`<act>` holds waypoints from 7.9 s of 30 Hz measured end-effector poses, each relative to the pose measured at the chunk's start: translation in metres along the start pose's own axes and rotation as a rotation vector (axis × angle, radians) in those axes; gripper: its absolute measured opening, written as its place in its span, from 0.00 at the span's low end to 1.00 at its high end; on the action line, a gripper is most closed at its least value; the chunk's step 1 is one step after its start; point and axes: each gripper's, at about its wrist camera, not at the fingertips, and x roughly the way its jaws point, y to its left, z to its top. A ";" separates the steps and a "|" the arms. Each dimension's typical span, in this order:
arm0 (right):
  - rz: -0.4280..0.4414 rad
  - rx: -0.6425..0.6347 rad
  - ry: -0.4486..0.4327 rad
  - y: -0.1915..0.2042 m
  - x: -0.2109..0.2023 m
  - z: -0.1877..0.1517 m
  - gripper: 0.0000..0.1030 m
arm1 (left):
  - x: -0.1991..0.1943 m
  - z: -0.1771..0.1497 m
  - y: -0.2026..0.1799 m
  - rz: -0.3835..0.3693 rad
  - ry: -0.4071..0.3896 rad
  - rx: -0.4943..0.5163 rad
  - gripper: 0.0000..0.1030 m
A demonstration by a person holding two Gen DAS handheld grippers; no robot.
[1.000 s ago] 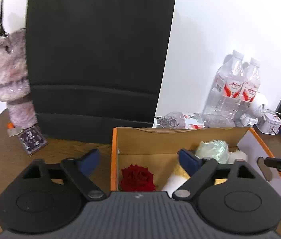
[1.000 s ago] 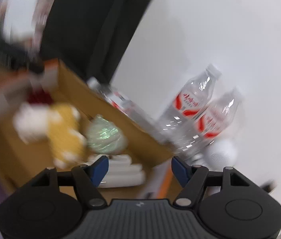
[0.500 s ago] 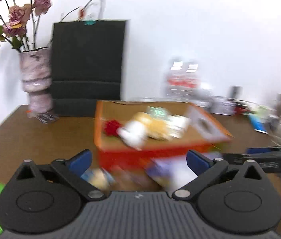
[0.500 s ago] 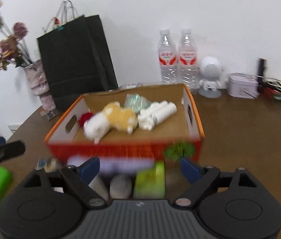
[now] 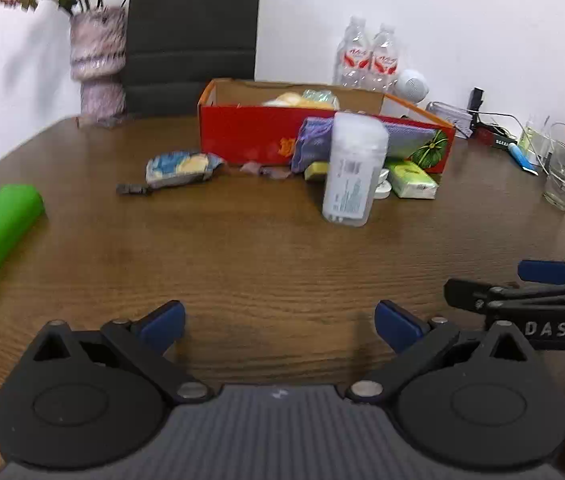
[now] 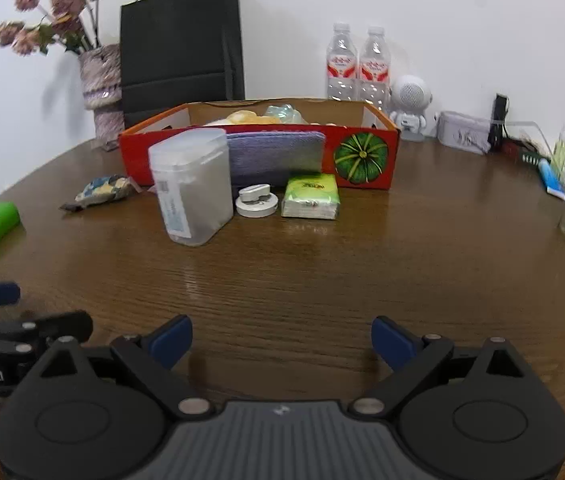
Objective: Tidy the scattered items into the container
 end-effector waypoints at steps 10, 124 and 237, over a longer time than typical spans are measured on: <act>-0.033 -0.021 0.036 0.002 0.007 -0.001 1.00 | 0.007 -0.001 -0.010 0.019 0.020 0.053 1.00; 0.144 0.267 0.305 -0.083 0.154 0.268 0.75 | 0.138 0.294 0.053 -0.075 0.114 -0.149 1.00; 0.166 -0.229 -0.119 0.002 0.070 0.092 0.64 | 0.064 0.093 0.036 -0.028 -0.092 0.076 1.00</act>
